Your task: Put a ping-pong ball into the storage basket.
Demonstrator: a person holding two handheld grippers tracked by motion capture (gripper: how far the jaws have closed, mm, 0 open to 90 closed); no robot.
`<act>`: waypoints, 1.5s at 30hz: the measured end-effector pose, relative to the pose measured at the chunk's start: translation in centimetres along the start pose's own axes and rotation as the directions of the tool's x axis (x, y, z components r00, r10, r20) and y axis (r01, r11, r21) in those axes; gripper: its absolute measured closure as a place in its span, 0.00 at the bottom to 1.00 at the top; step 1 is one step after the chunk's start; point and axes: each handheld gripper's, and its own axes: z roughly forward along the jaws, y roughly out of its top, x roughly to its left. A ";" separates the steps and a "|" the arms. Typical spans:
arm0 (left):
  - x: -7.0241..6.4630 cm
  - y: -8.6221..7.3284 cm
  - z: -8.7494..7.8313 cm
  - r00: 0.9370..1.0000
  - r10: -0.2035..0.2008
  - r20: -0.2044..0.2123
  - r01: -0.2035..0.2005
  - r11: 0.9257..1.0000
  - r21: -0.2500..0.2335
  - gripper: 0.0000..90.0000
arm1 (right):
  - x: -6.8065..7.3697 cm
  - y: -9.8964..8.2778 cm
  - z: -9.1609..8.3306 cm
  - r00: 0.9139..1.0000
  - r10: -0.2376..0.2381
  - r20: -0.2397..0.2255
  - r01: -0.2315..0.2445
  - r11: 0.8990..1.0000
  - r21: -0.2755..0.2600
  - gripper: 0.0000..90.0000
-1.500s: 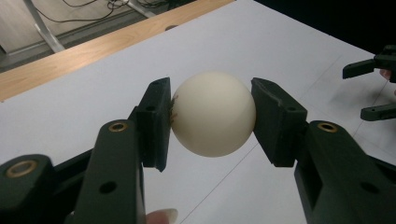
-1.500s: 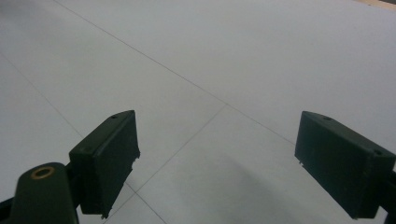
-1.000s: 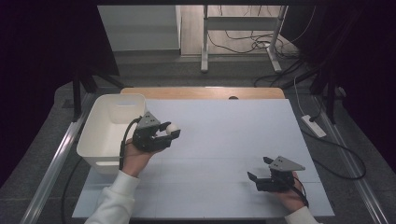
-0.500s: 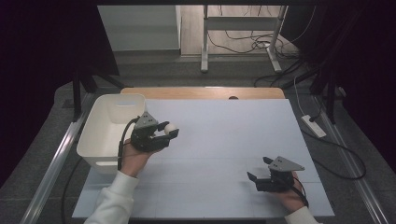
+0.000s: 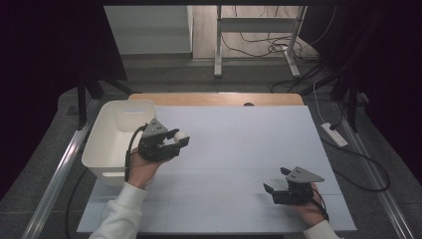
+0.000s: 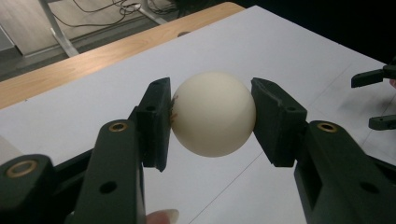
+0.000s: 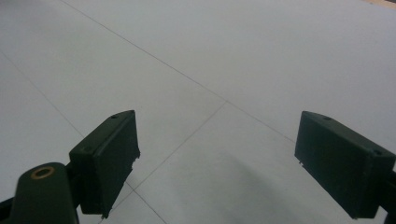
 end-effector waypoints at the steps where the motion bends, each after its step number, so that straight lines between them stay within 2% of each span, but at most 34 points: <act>1: 0.1 0.1 -0.2 1.000 0.000 -0.001 0.000 1.000 -0.006 0.56 | 0.0 0.0 0.0 1.000 0.001 0.001 -0.001 1.000 -0.001 0.15; 21: 1.0 0.8 -1.9 0.999 -0.015 -0.035 0.013 0.999 -0.049 0.56 | -0.1 0.1 -0.1 1.000 0.010 0.009 -0.010 1.000 -0.016 0.15; 38: 2.0 1.3 -3.1 0.997 -0.043 -0.065 0.038 0.996 -0.081 0.56 | -0.1 0.1 -0.2 1.000 0.016 0.015 -0.016 1.000 -0.019 0.15; 45: 2.8 1.2 -4.0 0.993 -0.067 -0.096 0.058 0.994 -0.096 0.56 | -0.2 0.1 -0.3 1.000 0.020 0.023 -0.020 1.000 -0.023 0.15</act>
